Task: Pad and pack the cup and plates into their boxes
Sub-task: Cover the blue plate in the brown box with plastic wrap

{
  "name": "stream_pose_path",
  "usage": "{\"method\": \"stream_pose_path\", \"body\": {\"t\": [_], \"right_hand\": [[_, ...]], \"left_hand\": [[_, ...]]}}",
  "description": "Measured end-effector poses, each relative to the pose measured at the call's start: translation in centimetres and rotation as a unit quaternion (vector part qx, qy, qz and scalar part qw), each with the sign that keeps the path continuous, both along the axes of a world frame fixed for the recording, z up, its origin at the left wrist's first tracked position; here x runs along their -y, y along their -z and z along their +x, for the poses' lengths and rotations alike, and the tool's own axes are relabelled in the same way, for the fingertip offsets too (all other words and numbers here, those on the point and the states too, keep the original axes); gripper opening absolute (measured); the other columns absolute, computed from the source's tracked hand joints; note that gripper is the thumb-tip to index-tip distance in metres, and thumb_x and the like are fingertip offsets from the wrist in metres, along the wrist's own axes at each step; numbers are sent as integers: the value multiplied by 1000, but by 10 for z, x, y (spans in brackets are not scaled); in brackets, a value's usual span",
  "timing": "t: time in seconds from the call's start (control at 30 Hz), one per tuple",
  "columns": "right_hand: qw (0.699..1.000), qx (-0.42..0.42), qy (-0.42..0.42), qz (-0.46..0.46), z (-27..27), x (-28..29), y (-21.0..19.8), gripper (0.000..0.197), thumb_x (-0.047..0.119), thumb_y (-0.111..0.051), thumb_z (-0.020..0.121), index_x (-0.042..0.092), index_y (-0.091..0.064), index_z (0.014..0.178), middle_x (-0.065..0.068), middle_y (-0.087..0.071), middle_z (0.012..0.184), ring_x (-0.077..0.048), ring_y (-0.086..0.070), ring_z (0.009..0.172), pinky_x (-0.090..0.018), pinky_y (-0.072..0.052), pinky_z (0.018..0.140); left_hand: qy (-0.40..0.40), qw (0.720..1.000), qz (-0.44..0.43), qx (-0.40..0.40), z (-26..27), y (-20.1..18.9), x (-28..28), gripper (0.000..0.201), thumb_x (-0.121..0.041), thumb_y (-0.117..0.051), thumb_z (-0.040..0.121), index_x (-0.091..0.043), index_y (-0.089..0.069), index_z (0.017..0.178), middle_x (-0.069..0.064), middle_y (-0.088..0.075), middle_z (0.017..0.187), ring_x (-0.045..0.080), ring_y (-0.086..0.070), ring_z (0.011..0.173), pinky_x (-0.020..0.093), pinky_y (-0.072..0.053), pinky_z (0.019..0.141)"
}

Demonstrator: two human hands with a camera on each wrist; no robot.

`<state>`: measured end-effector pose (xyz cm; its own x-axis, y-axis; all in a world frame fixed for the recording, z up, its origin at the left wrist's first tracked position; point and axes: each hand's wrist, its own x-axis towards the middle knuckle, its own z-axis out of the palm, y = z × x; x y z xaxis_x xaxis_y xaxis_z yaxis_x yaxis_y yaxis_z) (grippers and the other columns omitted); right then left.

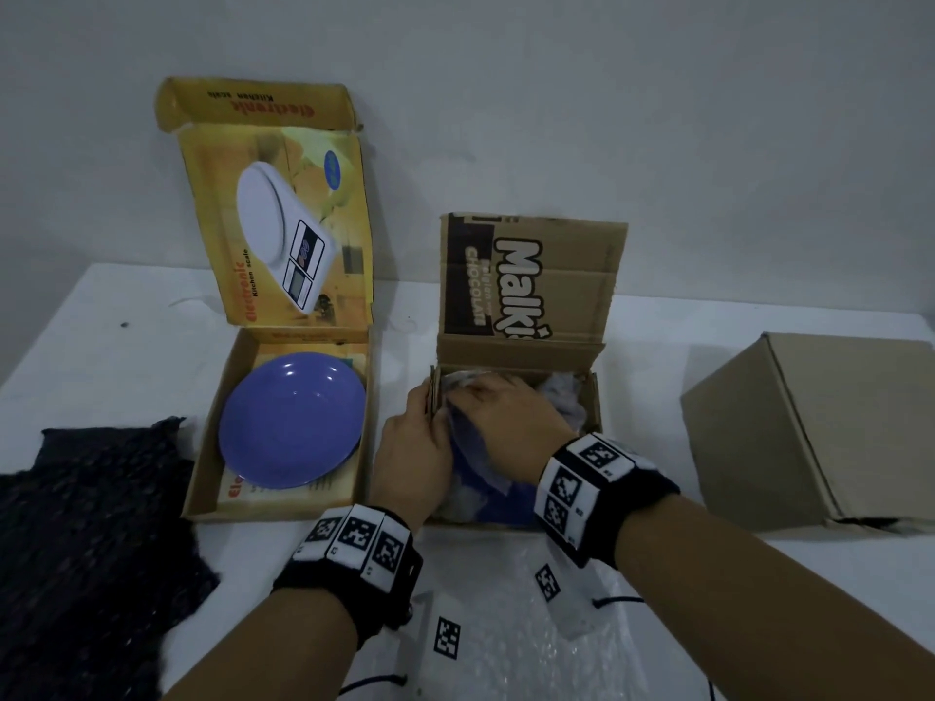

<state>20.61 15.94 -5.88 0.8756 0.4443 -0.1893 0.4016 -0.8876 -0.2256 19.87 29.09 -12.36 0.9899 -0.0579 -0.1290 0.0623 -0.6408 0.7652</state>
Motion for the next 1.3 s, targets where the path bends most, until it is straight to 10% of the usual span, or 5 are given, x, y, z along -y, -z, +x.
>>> {"method": "stream_pose_path", "body": {"t": [0.23, 0.5, 0.8, 1.03, 1.3], "right_hand": [[996, 25, 73, 48, -6, 26, 11, 40, 14, -52, 89, 15, -50, 129, -8, -50, 129, -25, -46, 119, -36, -42, 98], [989, -86, 86, 84, -32, 30, 11, 60, 14, -51, 93, 11, -26, 147, -6, -24, 155, -20, -24, 142, -29, -19, 116], [983, 58, 21, 171, -124, 29, 9, 14, 16, -56, 82, 17, -69, 84, 0, -70, 80, -19, -66, 69, -22, -50, 56], [998, -64, -7, 13, -153, 15, 41, 74, 15, -72, 75, 7, -39, 141, -17, -45, 141, -34, -42, 131, -46, -28, 111], [989, -127, 67, -29, -146, 8, 7, 38, 19, -63, 85, 10, -51, 120, -12, -50, 126, -32, -52, 112, -39, -43, 91]], "left_hand": [[-7, 1000, 1, 4, 1, 7, -2, 38, -46, -46, 88, -35, -38, 124, 8, -65, 97, 29, -61, 89, 46, -54, 75], [4, 1000, 7, -2, 1, 1, -1, 40, -32, -51, 90, -32, -38, 128, 17, -66, 96, 38, -61, 88, 47, -53, 75], [80, 979, -162, -94, -3, -13, -22, 43, -35, -35, 100, -28, -34, 143, -7, -46, 141, 11, -42, 129, 38, -31, 113], [130, 973, -172, -79, -21, -17, -31, 45, -32, -32, 102, -28, -30, 146, -10, -41, 145, 7, -38, 133, 33, -28, 115], [108, 962, -221, -122, -20, -24, -27, 43, -27, -33, 102, -24, -33, 145, -5, -44, 142, 14, -41, 133, 35, -32, 112]]}}
